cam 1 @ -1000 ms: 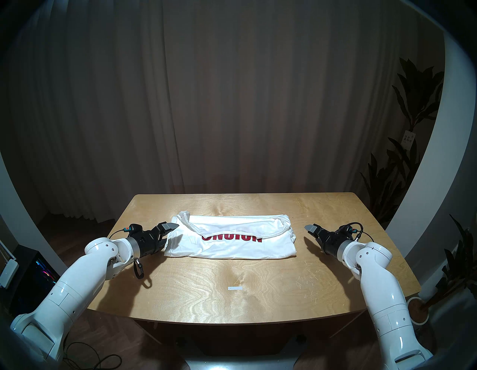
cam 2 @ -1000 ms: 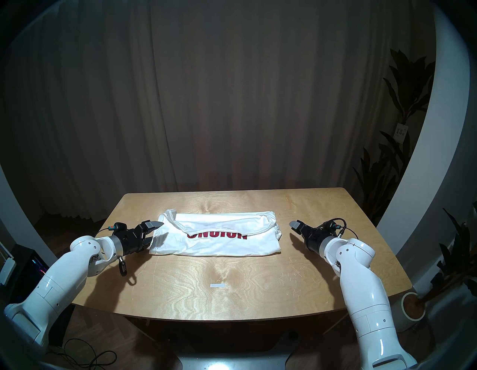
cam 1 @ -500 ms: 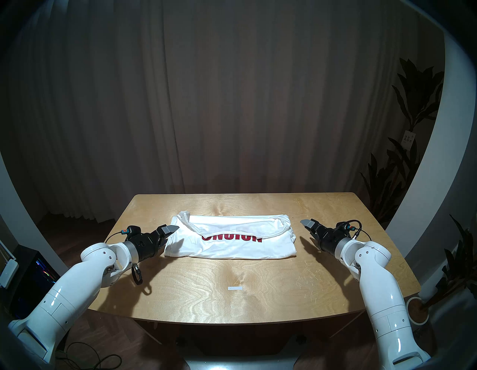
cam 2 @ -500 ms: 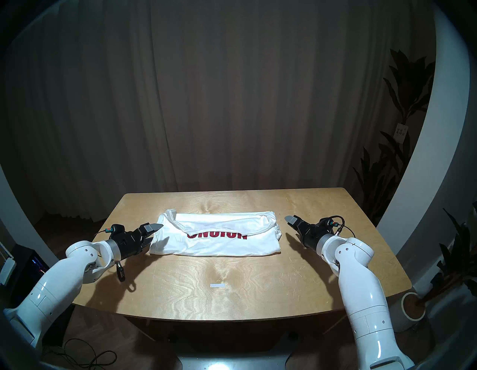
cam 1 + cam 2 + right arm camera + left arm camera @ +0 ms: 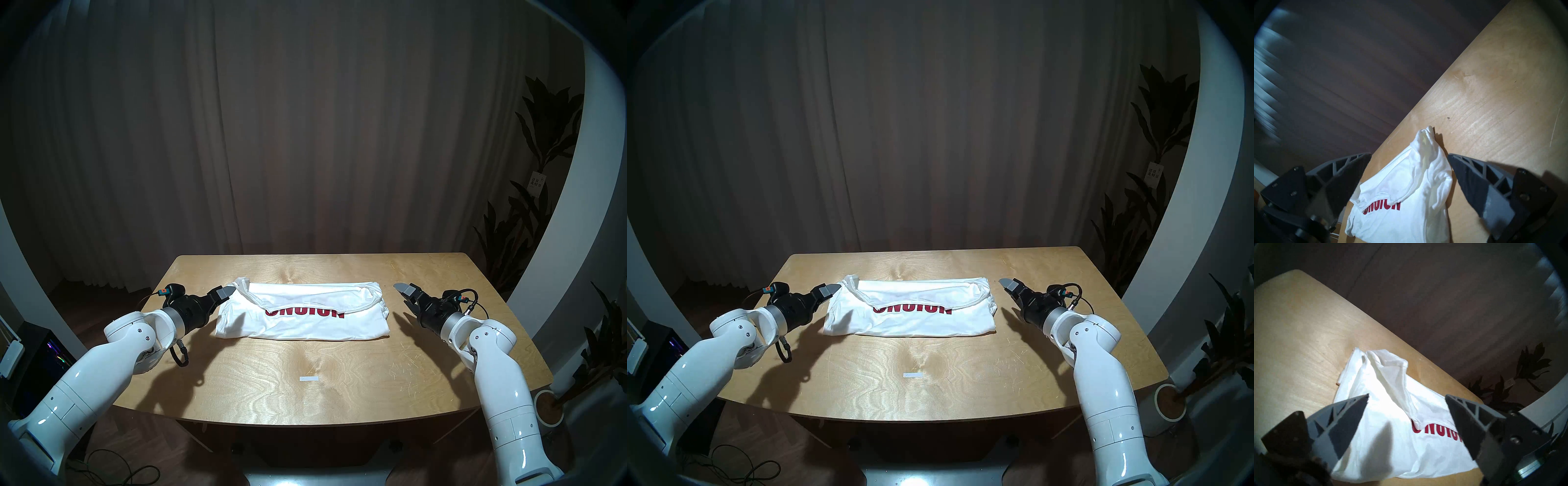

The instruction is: Fold the shirt by bringing both sleeves in and then folding it in half

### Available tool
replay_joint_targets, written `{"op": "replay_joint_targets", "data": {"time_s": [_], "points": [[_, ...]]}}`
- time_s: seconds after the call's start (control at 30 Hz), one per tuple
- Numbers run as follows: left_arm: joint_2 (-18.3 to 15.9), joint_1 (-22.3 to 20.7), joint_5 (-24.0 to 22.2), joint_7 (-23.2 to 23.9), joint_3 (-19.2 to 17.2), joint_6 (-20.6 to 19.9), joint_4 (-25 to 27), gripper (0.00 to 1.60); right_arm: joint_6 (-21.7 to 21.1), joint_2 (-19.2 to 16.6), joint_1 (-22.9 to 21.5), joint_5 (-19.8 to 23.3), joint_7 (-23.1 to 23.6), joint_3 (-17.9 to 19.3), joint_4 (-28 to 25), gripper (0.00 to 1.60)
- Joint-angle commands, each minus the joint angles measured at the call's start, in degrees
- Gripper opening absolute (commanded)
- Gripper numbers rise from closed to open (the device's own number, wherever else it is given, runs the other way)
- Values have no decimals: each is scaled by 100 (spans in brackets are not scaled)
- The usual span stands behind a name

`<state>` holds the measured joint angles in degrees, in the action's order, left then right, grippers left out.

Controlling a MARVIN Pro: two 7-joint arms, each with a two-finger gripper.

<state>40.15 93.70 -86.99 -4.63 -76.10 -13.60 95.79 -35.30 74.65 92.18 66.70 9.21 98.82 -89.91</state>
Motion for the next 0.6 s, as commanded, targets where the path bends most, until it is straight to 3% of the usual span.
{"op": "replay_joint_targets", "data": {"time_s": [0.0,0.2,0.33,0.43,0.47,0.5,0.57], "points": [[-187,229,468,-693,-91,423,353,156,-16,37,79,205,333,84,-254,160],[-141,447,862,-1430,-178,853,769,160,-24,49,277,400,729,184,-390,160],[-62,631,731,-1928,-430,1064,1097,160,-2,23,452,525,1121,254,-454,160],[-140,672,358,-2281,-573,790,1276,160,89,-36,545,473,1439,272,-450,160],[-213,659,215,-2178,-601,614,1251,160,104,-51,550,441,1492,272,-436,160],[-325,663,-87,-1626,-650,367,1130,160,269,-15,563,263,1274,267,-527,160],[-453,615,-206,-1503,-578,212,988,155,450,69,538,54,858,251,-698,160]]}}
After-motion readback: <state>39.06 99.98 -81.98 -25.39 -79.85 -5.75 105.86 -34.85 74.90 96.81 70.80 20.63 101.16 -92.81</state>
